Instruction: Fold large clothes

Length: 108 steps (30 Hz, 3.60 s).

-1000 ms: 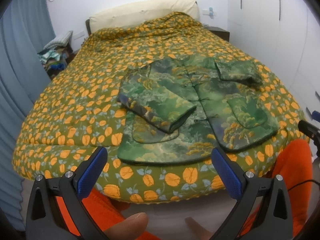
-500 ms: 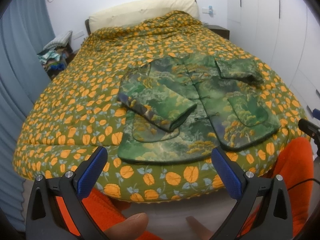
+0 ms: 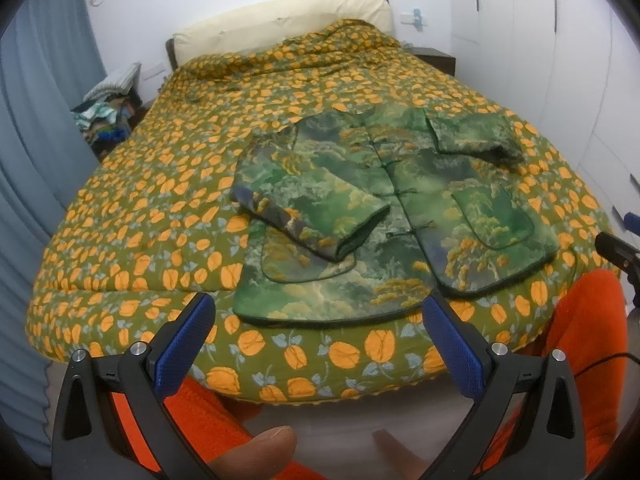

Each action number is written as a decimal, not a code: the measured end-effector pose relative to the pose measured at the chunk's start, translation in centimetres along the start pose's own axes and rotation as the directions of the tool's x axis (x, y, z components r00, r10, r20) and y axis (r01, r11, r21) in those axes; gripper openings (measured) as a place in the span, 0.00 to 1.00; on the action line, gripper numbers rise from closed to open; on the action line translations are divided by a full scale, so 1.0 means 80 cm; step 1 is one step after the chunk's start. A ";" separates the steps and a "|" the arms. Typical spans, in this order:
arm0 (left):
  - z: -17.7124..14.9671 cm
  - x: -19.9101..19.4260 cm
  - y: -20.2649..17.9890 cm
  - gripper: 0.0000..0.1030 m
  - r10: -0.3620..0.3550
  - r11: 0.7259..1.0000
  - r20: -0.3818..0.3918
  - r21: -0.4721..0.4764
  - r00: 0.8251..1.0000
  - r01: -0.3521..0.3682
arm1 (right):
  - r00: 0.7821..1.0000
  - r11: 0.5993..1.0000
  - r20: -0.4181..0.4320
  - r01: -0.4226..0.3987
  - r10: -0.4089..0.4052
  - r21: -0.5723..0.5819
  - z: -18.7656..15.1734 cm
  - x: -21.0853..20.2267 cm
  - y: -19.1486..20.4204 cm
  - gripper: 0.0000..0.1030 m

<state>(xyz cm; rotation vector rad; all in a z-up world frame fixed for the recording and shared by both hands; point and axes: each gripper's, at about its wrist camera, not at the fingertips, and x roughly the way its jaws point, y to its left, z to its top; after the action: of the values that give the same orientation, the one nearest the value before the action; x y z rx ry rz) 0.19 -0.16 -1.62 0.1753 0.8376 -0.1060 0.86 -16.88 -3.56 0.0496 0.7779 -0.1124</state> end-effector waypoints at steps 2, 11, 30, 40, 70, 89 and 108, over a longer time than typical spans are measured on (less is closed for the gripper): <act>-0.001 0.001 -0.001 1.00 -0.001 1.000 -0.001 0.002 1.000 0.001 | 1.000 1.000 0.000 0.000 0.000 -0.001 0.000 0.000 0.001 1.00; -0.003 0.001 -0.004 1.00 -0.002 1.000 -0.005 0.004 1.000 0.002 | 1.000 1.000 -0.004 0.000 0.000 -0.001 -0.002 0.000 0.002 1.00; 0.030 0.090 0.106 1.00 -0.083 0.988 -0.117 -0.138 0.990 0.067 | 1.000 1.000 -0.003 0.010 -0.010 0.008 -0.003 -0.001 -0.008 1.00; 0.033 0.312 0.195 0.99 -0.322 0.929 -0.390 -0.308 0.863 0.208 | 0.999 0.999 -0.008 0.036 -0.035 0.028 -0.005 0.001 -0.019 1.00; 0.006 0.292 0.202 0.13 -0.366 0.869 -0.407 -0.470 0.837 0.151 | 0.984 0.991 -0.165 0.081 -0.063 0.105 -0.008 0.095 -0.122 1.00; -0.003 0.287 0.184 0.14 -0.274 0.929 -0.421 -0.347 0.865 0.126 | 0.849 0.963 -0.467 -0.161 0.247 0.218 -0.027 0.291 -0.190 0.19; 0.040 0.189 0.163 0.66 0.031 0.998 -0.289 -0.041 0.957 -0.044 | 0.915 0.979 -0.379 -0.064 0.136 0.196 -0.024 0.222 -0.192 0.65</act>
<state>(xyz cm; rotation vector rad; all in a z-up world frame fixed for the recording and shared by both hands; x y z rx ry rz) 14.70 11.66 -9.39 0.1647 1.1263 -0.0251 10.20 -33.44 -17.44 0.2912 1.1631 -0.0747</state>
